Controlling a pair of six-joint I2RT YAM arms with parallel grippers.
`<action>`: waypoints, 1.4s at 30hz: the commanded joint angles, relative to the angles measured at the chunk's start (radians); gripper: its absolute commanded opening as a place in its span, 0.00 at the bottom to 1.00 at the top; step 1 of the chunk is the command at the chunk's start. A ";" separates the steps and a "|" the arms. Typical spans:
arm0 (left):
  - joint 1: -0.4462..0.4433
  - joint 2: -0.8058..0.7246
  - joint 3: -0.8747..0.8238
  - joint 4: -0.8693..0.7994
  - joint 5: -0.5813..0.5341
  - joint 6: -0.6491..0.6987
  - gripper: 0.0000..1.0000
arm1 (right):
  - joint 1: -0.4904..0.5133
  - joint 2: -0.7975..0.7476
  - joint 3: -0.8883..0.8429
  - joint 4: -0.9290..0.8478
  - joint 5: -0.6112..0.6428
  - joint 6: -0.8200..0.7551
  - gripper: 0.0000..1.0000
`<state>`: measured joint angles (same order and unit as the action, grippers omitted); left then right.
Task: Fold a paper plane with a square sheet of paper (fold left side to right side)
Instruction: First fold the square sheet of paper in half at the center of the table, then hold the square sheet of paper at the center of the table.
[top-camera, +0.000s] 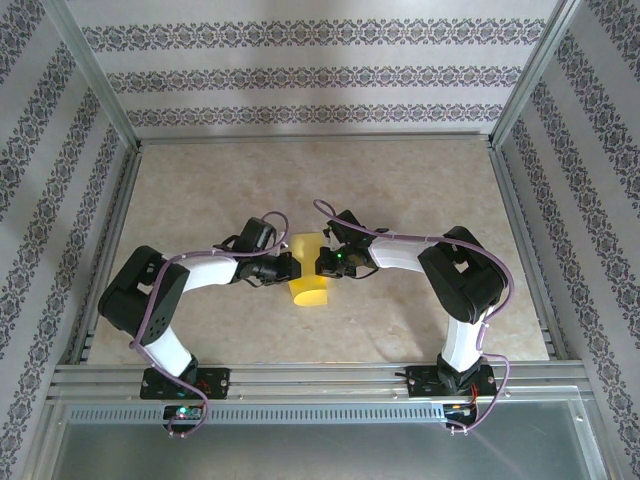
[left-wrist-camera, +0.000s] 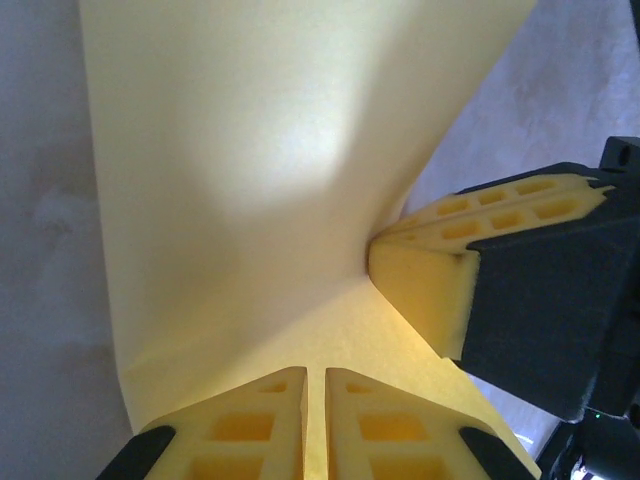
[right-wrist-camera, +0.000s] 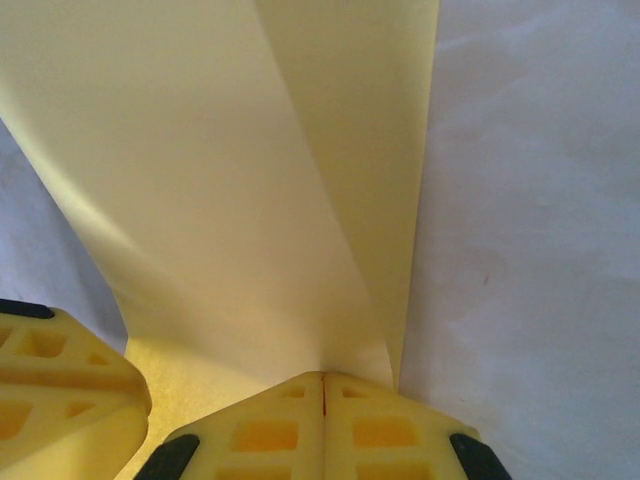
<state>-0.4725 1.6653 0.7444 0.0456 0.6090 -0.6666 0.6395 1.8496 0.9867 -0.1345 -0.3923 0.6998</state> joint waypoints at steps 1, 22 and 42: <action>-0.011 0.023 0.033 -0.049 -0.017 0.029 0.13 | 0.008 0.045 -0.007 -0.100 0.076 -0.023 0.00; -0.012 0.085 0.057 -0.173 -0.066 0.053 0.13 | 0.012 -0.006 0.028 -0.038 0.008 -0.016 0.00; -0.012 0.099 0.069 -0.169 -0.057 0.050 0.13 | 0.037 0.068 0.104 0.182 -0.068 0.043 0.00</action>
<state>-0.4725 1.7348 0.8089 -0.0654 0.5873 -0.6361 0.6640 1.8832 1.0622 0.0135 -0.4419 0.7273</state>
